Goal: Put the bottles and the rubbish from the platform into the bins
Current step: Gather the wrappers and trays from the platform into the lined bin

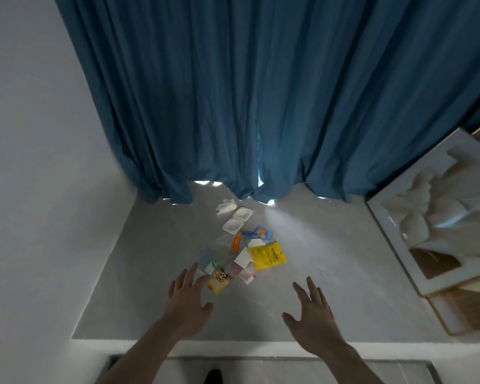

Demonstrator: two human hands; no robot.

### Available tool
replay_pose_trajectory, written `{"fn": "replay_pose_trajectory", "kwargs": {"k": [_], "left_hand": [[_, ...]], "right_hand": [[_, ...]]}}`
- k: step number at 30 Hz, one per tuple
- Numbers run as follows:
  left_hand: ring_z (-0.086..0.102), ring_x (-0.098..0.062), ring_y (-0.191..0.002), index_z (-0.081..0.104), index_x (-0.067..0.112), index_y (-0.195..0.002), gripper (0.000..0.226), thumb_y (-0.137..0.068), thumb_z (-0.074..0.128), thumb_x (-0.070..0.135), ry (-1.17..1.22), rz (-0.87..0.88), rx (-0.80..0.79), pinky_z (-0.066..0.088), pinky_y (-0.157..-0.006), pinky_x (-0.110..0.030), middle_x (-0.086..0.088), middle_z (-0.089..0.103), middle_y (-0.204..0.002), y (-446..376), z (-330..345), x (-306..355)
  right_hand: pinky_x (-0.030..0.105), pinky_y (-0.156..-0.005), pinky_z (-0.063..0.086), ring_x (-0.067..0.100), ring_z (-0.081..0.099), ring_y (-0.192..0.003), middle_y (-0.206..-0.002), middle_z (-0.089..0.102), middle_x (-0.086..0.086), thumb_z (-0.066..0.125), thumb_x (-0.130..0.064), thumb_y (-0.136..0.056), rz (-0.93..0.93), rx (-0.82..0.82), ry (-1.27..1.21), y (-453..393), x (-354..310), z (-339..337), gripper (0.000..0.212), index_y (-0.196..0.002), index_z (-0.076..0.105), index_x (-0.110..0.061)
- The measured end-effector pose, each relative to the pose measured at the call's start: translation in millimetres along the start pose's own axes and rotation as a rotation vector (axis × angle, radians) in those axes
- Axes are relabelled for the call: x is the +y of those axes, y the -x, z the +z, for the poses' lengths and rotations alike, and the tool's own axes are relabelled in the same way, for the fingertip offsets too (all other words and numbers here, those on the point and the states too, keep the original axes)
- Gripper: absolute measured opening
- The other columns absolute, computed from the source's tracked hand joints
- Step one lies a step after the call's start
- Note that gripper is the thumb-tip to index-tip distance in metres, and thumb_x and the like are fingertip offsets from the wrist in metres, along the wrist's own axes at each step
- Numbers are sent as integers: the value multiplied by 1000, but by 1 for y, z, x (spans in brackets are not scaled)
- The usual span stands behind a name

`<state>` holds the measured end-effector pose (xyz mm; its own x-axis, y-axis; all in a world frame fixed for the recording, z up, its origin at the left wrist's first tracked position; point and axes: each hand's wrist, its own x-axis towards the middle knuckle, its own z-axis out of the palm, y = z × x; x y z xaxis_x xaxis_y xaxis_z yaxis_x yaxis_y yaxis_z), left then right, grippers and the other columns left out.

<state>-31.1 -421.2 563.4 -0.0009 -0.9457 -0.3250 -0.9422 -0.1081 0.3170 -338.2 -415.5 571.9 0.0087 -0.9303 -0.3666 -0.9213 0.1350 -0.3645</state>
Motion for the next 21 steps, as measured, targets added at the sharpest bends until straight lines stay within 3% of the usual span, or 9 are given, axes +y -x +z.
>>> {"fn": "replay_pose_trajectory", "kwargs": {"k": [11,21], "left_hand": [[5,-24,-155,32,39,-152,62,-94,52,50,23,131,-57,14,-125,-41,4,0,-169,-104,-14,29],[17,-24,-153,36,46,-150,64,-91,59,47,83,0,-36,22,-121,-42,6,5,-169,-159,11,80]], "right_hand": [[44,-125,17,28,-1,-156,-169,-11,-3,57,-54,-91,100,16,-31,-66,7,-25,83,-160,16,-34],[45,-125,16,28,-3,-156,-168,-13,-3,55,-54,-91,36,-64,15,-146,66,-71,82,-160,14,-35]]}}
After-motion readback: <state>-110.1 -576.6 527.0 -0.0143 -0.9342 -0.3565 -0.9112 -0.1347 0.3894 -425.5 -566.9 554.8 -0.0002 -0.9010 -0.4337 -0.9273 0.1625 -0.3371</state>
